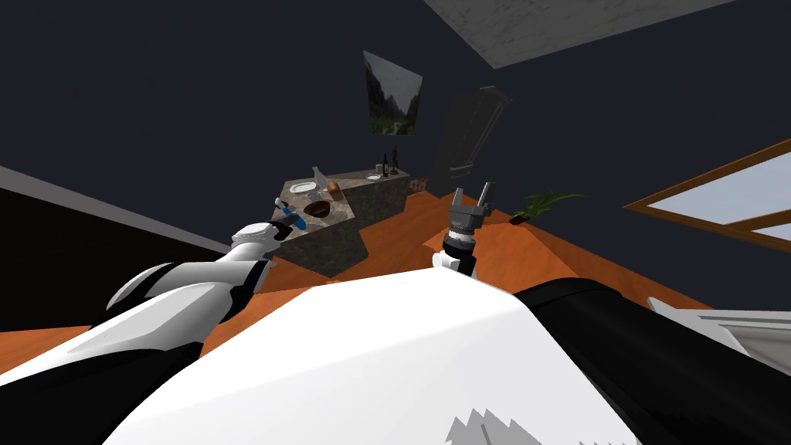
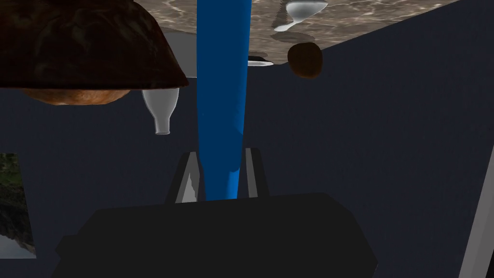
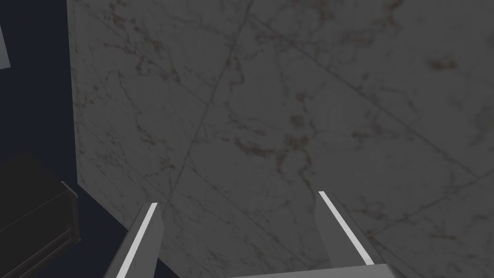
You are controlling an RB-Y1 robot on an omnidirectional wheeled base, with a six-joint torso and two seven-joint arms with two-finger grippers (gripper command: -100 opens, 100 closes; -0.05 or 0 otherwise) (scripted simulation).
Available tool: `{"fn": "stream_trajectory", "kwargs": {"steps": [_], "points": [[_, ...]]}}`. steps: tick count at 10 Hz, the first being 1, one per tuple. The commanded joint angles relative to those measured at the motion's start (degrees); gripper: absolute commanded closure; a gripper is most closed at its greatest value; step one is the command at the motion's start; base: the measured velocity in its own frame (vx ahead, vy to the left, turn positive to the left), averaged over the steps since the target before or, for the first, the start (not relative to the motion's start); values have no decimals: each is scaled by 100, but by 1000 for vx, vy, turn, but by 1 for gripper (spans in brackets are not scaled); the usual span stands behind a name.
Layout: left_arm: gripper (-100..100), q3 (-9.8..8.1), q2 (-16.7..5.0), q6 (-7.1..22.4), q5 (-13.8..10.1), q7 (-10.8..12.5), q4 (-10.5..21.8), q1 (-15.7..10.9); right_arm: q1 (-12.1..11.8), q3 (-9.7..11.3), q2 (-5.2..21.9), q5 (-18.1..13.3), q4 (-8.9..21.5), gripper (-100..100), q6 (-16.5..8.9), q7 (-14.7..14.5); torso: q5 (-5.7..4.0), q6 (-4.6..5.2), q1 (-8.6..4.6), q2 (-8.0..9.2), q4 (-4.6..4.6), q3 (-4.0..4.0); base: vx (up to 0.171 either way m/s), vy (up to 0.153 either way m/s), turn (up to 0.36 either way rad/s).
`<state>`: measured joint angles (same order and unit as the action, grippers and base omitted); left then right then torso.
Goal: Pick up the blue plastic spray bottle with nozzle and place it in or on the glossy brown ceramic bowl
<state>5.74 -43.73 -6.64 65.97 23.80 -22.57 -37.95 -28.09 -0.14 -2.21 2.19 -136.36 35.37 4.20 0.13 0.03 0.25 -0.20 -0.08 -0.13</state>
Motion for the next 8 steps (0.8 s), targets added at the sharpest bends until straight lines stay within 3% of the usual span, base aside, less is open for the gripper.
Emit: {"fn": "stream_trajectory", "kwargs": {"steps": [1, 2, 3, 4, 5, 6, 8], "points": [[100, -104, -3, 206, -286, -286, -286, 286, 0, 0, 0, 0, 0, 0, 0, 0, 0, 0, 0, 0, 0, 0, 131, 52, 72], [100, -343, -3, 206, -512, -424, -173, 322, -2, -1, 1, 0, 0, 0, 0, 0, 1, -11, 22, -35, -4, -17, 178, 28, 63], [100, -104, -3, 206, -532, -338, -523, 601, -2, -1, 0, 0, 0, 0, 0, 0, 6, -9, 22, -54, -12, -31, 93, 3, 23], [100, -104, -3, 206, -532, -338, -659, 754, -1, 0, 0, 0, 0, 0, 0, 0, 14, 1, 16, -44, -16, -29, 17, 6, -11], [100, -666, -3, 206, -532, -731, -517, 747, 0, 0, 0, 0, 0, 0, 0, 0, 36, 6, 25, -35, -31, -33, -20, -4, -44], [100, -534, -3, 206, -532, -700, -743, 858, 0, 0, 0, 0, 0, 0, 0, 0, 41, -6, 35, -23, -34, -29, -23, -3, 26], [100, -201, -3, 206, -532, -378, -982, 858, 0, 0, 0, 0, 0, 0, 0, 0, 39, 9, 32, -26, -30, -28, -10, 1, 8]]}}
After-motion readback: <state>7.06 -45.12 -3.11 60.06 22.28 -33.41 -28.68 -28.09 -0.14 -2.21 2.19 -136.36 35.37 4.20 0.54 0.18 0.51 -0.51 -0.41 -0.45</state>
